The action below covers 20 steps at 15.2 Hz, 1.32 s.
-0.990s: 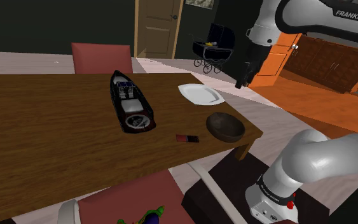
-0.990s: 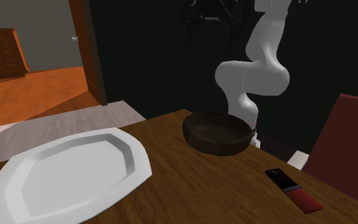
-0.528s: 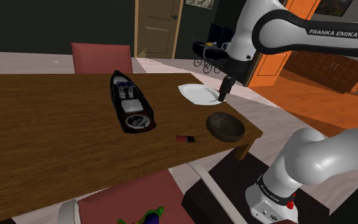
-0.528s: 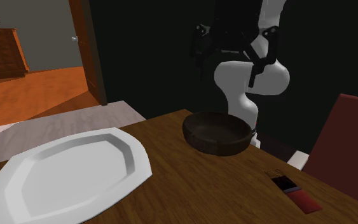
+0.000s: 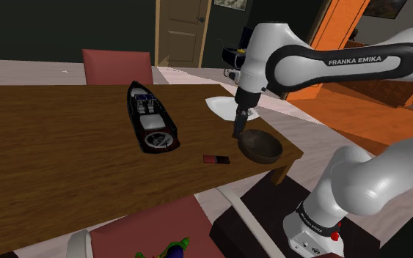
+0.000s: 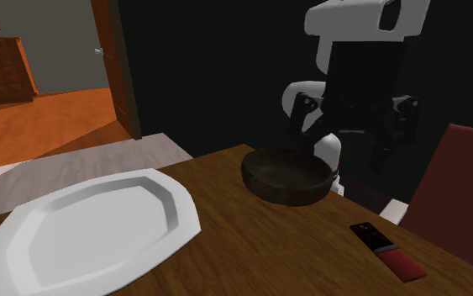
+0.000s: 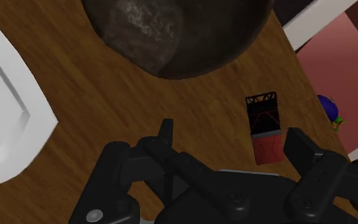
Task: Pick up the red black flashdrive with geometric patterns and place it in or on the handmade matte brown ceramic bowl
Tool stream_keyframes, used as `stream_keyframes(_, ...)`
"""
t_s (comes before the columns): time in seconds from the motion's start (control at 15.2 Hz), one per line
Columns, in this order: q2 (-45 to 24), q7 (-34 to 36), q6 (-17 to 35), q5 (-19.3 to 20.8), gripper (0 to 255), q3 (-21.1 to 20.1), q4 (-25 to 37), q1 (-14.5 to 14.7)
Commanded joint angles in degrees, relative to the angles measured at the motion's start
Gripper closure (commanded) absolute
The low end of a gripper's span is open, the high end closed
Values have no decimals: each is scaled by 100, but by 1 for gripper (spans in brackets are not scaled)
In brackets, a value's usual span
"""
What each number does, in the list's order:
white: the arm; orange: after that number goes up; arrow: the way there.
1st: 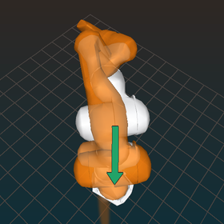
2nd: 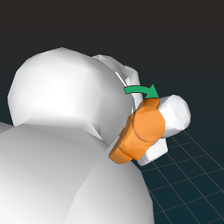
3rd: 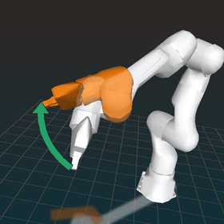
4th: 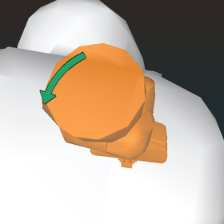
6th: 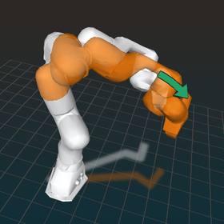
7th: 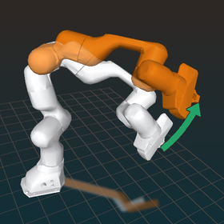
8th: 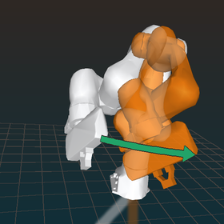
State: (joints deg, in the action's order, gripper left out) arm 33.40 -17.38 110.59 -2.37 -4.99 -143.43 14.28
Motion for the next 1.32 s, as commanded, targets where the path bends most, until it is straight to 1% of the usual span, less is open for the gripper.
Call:
stream_keyframes(0.0,-217,-268,286,-70,0,-61,-54,195)
stream_keyframes(0.33,-721,-884,1003,-263,0,-263,-259,685)
stream_keyframes(0.4,-733,-899,1021,-268,0,-269,-264,697)
stream_keyframes(0.86,-1045,-894,1696,-284,0,-315,-628,701)
stream_keyframes(1.25,-1045,-894,1696,-284,0,-315,-628,701)
